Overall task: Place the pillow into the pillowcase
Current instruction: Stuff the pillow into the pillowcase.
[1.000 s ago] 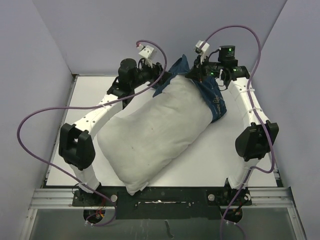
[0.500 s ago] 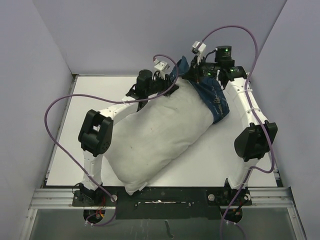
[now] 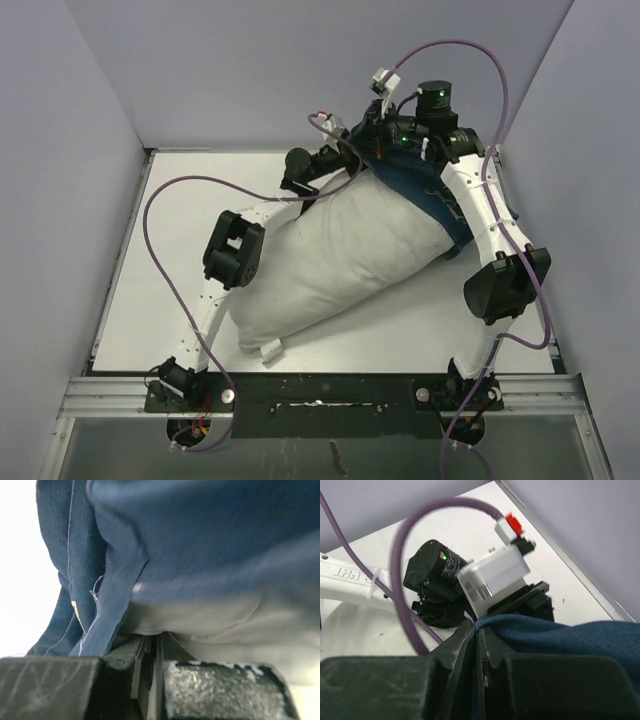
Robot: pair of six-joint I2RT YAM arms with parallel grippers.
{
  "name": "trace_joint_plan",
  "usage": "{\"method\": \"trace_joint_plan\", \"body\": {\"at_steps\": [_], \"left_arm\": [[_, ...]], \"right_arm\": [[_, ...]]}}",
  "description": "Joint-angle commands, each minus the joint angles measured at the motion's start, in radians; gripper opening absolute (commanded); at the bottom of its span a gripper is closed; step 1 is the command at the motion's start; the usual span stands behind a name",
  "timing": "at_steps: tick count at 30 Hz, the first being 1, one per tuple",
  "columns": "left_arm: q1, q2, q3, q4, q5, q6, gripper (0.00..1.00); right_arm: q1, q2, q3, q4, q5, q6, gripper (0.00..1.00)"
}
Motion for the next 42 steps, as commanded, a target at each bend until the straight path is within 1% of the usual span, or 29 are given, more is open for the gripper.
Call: {"method": "trace_joint_plan", "body": {"at_steps": [1, 4, 6, 8, 10, 12, 13, 15, 16, 18, 20, 22, 23, 26, 27, 28, 29, 30, 31, 32, 34, 36, 38, 40, 41, 42], "left_arm": [[-0.017, -0.008, 0.253, 0.208, -0.074, -0.044, 0.00], [-0.012, -0.039, 0.198, 0.311, -0.153, -0.073, 0.00], [-0.017, -0.060, 0.157, 0.348, -0.174, -0.079, 0.00], [-0.029, -0.061, 0.147, 0.353, -0.151, -0.085, 0.00], [-0.043, -0.043, 0.149, 0.330, -0.119, -0.085, 0.00], [-0.056, -0.001, 0.174, 0.312, -0.096, -0.099, 0.00], [-0.063, 0.024, 0.192, 0.300, -0.067, -0.105, 0.00], [-0.076, 0.067, 0.210, 0.274, -0.068, -0.139, 0.00], [-0.069, 0.091, 0.212, 0.335, -0.123, -0.179, 0.00], [-0.053, 0.123, 0.232, 0.411, -0.133, -0.219, 0.00], [-0.040, 0.090, 0.164, 0.417, -0.117, -0.205, 0.00], [-0.028, 0.042, 0.087, 0.413, -0.088, -0.194, 0.00], [-0.026, 0.041, 0.076, 0.419, -0.079, -0.205, 0.00], [-0.026, 0.075, 0.123, 0.410, -0.061, -0.227, 0.00], [-0.032, 0.080, 0.134, 0.387, -0.060, -0.211, 0.00], [-0.038, 0.076, 0.134, 0.357, -0.063, -0.179, 0.00], [-0.044, 0.063, 0.112, 0.326, -0.079, -0.141, 0.00], [-0.051, 0.040, 0.077, 0.294, -0.096, -0.088, 0.00], [-0.060, 0.017, 0.045, 0.277, -0.101, -0.041, 0.00], [-0.069, 0.001, 0.026, 0.275, -0.102, -0.015, 0.00], [-0.082, -0.014, 0.021, 0.299, -0.076, -0.019, 0.00], [-0.091, -0.014, 0.024, 0.309, -0.015, -0.034, 0.00], [-0.097, 0.007, 0.048, 0.302, 0.033, -0.054, 0.00], [-0.096, 0.057, 0.110, 0.292, 0.080, -0.088, 0.00], [-0.090, 0.071, 0.117, 0.316, 0.085, -0.104, 0.00], [-0.080, 0.072, 0.098, 0.338, 0.079, -0.118, 0.00]], "right_arm": [[0.014, -0.104, -0.008, 0.114, -0.101, 0.098, 0.00], [-0.085, -0.138, -0.158, 0.134, -0.082, 0.192, 0.00], [-0.153, -0.138, -0.232, 0.123, -0.058, 0.229, 0.00], [-0.204, -0.112, -0.253, 0.074, -0.017, 0.213, 0.00], [-0.225, -0.076, -0.237, 0.032, 0.010, 0.186, 0.00], [-0.210, -0.055, -0.208, 0.017, 0.014, 0.172, 0.00], [-0.186, -0.049, -0.185, 0.010, 0.013, 0.165, 0.00], [-0.122, -0.040, -0.138, -0.012, 0.030, 0.146, 0.00], [-0.097, -0.035, -0.125, -0.014, 0.047, 0.150, 0.00], [-0.089, -0.018, -0.118, 0.001, 0.013, 0.203, 0.00], [-0.090, -0.018, -0.111, 0.027, -0.010, 0.240, 0.00], [-0.091, -0.025, -0.087, 0.055, -0.063, 0.268, 0.00], [-0.086, -0.028, -0.076, 0.074, -0.122, 0.283, 0.00], [-0.051, -0.032, -0.028, 0.087, -0.238, 0.313, 0.00], [-0.046, -0.032, -0.024, 0.121, -0.256, 0.377, 0.00], [-0.053, -0.035, -0.034, 0.193, -0.268, 0.473, 0.00], [-0.071, -0.038, -0.051, 0.284, -0.272, 0.581, 0.00], [-0.093, -0.037, -0.052, 0.320, -0.249, 0.630, 0.00], [-0.120, -0.030, -0.039, 0.292, -0.201, 0.620, 0.00], [-0.151, -0.019, -0.028, 0.234, -0.149, 0.569, 0.00], [-0.224, 0.019, -0.027, 0.116, -0.033, 0.469, 0.00], [-0.271, 0.061, -0.049, 0.036, 0.015, 0.402, 0.00], [-0.251, 0.080, -0.086, -0.022, 0.024, 0.334, 0.00], [-0.188, 0.078, -0.118, -0.062, 0.028, 0.284, 0.00], [-0.169, 0.075, -0.132, -0.068, 0.059, 0.282, 0.00], [-0.166, 0.075, -0.133, -0.054, 0.044, 0.290, 0.00]]}}
